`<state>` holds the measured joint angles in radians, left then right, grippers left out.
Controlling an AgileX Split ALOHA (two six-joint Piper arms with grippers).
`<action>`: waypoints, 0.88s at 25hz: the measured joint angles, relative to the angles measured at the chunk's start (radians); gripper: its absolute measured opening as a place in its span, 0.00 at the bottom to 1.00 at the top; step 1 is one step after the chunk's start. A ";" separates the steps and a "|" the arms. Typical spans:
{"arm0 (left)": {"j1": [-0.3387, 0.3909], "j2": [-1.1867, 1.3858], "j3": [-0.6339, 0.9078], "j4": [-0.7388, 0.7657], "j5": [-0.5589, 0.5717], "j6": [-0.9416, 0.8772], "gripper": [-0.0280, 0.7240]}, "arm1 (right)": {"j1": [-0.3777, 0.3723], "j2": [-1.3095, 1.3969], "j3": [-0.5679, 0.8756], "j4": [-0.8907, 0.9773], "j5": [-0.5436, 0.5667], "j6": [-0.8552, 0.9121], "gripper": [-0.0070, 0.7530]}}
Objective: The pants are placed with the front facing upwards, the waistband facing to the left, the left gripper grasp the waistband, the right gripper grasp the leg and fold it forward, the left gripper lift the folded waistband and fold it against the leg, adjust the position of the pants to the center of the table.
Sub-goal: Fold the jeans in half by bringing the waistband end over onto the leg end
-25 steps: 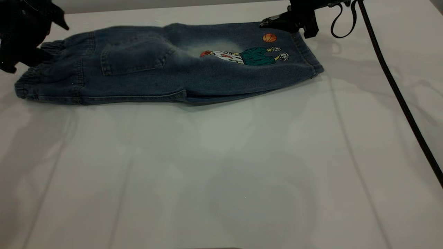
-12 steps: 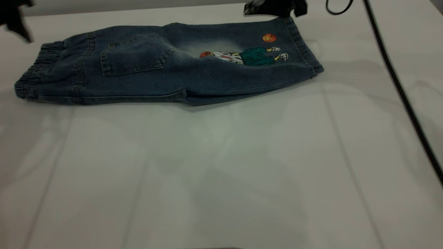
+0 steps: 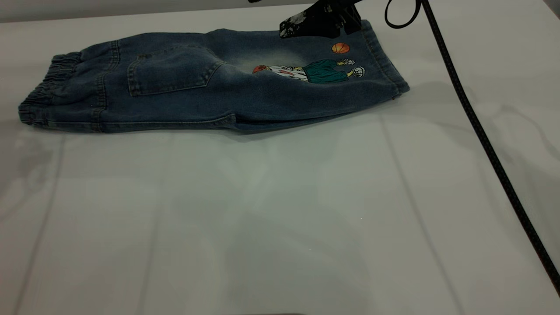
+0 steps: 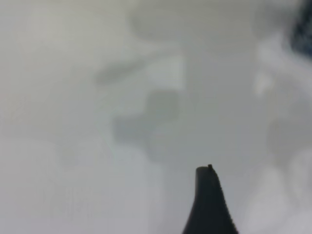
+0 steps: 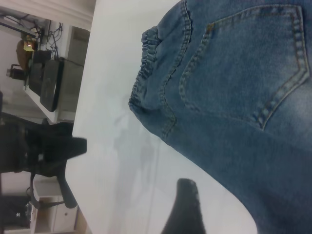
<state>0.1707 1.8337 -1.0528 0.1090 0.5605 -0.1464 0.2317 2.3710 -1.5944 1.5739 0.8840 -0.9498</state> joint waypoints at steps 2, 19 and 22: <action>0.005 0.000 -0.022 -0.109 0.044 0.089 0.62 | 0.000 0.000 0.000 -0.002 0.000 -0.001 0.69; 0.255 0.122 -0.049 -0.795 0.003 0.587 0.70 | 0.000 0.000 0.000 -0.041 0.023 -0.001 0.69; 0.255 0.172 -0.053 -0.836 -0.003 0.587 0.77 | 0.000 0.000 0.000 -0.041 0.023 -0.001 0.69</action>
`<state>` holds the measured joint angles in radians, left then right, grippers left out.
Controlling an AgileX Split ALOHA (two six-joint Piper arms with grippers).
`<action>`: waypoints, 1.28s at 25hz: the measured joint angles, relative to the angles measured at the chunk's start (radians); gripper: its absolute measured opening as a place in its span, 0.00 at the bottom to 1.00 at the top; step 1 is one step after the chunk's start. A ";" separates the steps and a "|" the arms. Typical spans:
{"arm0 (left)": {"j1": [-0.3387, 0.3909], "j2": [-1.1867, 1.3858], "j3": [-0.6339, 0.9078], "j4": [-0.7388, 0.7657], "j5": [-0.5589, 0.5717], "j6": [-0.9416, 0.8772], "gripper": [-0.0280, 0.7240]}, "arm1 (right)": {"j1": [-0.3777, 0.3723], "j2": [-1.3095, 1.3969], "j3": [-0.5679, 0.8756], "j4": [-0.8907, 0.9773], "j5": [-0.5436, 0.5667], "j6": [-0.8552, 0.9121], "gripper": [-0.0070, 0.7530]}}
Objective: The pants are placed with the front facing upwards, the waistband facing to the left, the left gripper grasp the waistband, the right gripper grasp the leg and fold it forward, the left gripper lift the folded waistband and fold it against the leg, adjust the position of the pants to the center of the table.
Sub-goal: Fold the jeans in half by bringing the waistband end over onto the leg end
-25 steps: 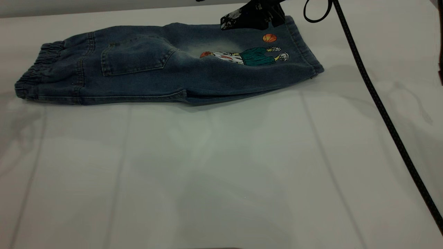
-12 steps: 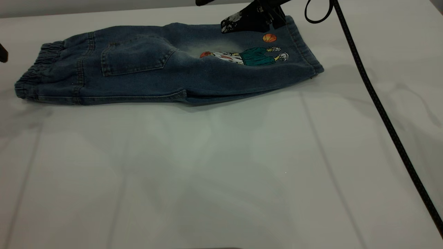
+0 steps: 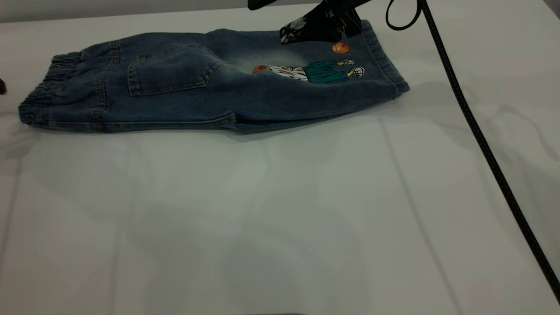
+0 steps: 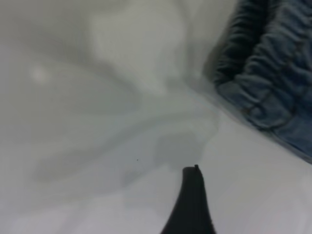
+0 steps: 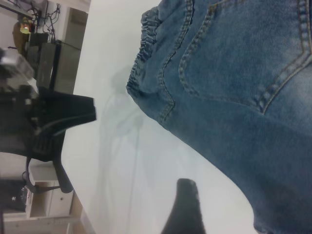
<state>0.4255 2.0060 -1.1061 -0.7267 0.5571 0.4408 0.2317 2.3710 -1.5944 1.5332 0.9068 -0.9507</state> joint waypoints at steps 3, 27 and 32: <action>-0.001 0.052 0.000 -0.060 -0.009 0.004 0.79 | 0.000 0.000 0.000 0.000 0.000 0.000 0.69; -0.066 0.214 -0.008 -0.634 -0.102 0.372 0.74 | 0.000 0.000 0.000 -0.005 -0.001 -0.003 0.69; -0.066 0.223 -0.008 -0.673 -0.122 0.368 0.55 | 0.000 0.000 0.000 -0.005 -0.001 -0.003 0.69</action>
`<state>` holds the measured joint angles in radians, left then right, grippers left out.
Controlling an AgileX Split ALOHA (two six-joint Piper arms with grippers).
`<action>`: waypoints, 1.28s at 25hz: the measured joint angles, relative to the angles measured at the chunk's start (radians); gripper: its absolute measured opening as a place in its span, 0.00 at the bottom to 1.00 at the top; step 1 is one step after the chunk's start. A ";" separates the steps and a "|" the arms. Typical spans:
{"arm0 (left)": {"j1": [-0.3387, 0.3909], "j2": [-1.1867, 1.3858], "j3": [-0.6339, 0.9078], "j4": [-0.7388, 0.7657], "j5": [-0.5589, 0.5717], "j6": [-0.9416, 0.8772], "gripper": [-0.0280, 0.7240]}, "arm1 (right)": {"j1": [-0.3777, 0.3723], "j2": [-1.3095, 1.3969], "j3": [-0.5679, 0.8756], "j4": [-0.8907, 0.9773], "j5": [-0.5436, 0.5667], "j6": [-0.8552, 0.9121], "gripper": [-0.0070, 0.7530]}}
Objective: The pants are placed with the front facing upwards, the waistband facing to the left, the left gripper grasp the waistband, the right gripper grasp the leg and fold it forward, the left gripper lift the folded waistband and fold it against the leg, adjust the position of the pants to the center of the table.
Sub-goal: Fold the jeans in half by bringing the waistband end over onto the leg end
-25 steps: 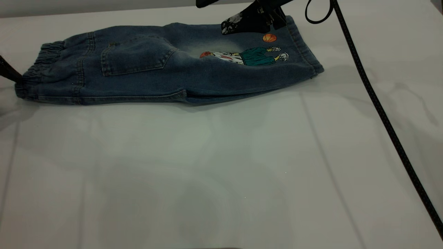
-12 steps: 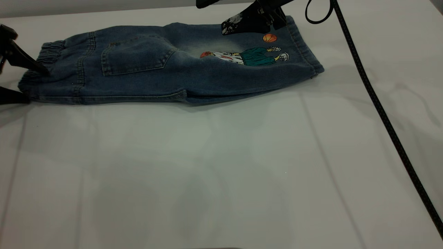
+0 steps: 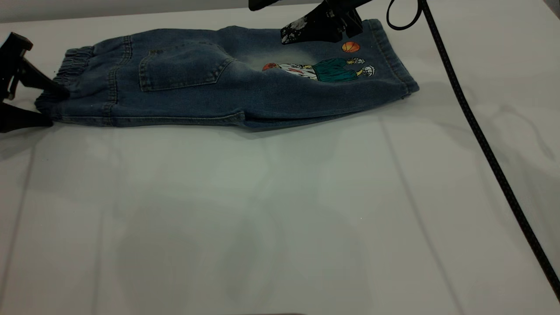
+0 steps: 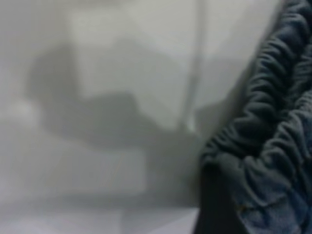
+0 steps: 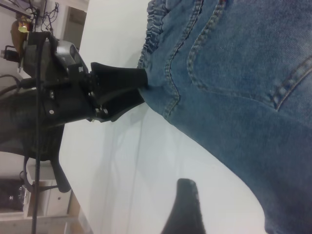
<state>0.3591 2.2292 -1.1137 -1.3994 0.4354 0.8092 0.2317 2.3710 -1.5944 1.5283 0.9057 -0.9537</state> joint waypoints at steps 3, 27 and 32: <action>0.000 0.008 0.000 -0.021 -0.011 -0.002 0.32 | 0.000 0.000 0.000 0.000 0.000 0.000 0.69; -0.132 -0.303 0.007 0.067 0.016 0.080 0.12 | 0.197 0.122 -0.307 -0.262 -0.217 0.207 0.67; -0.169 -0.378 0.009 0.078 0.025 0.091 0.12 | 0.241 0.243 -0.415 -0.283 -0.221 0.250 0.66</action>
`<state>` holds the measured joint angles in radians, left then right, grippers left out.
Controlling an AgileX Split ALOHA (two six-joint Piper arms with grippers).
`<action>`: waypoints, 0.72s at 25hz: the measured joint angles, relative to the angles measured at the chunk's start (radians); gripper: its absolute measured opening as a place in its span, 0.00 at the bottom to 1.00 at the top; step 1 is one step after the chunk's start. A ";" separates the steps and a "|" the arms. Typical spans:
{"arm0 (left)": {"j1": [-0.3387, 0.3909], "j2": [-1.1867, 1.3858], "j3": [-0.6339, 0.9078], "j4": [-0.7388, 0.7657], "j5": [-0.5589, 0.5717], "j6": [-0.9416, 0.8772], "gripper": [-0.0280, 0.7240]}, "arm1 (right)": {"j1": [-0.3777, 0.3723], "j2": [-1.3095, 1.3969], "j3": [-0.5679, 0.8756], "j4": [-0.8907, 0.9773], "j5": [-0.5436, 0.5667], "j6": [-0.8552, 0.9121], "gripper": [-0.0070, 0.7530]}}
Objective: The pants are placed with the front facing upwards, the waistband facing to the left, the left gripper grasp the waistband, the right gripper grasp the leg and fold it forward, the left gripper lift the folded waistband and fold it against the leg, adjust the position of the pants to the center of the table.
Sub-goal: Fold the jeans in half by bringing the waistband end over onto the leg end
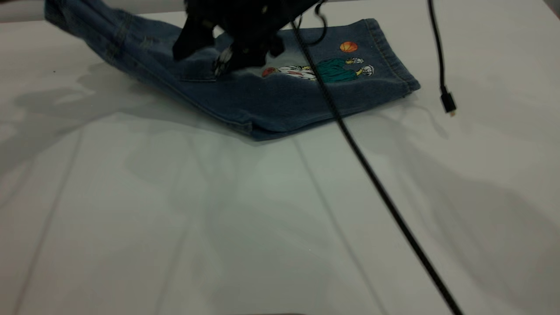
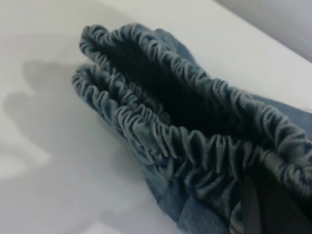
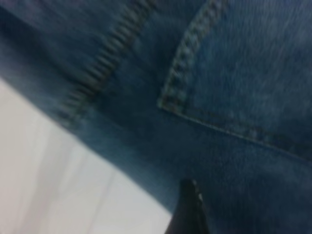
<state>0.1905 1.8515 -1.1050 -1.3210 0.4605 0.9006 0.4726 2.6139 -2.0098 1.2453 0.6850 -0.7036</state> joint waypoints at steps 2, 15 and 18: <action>-0.006 -0.032 0.000 0.012 0.018 0.005 0.12 | 0.019 0.030 -0.032 -0.001 0.000 0.010 0.66; -0.012 -0.146 0.000 0.116 0.081 0.009 0.12 | -0.084 0.017 -0.156 -0.245 0.159 0.085 0.66; -0.041 -0.160 0.000 0.119 0.083 0.029 0.12 | -0.099 0.028 -0.158 -0.356 0.177 0.137 0.66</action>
<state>0.1491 1.6912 -1.1050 -1.2021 0.5430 0.9298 0.3733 2.6419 -2.1677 0.8889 0.8619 -0.5661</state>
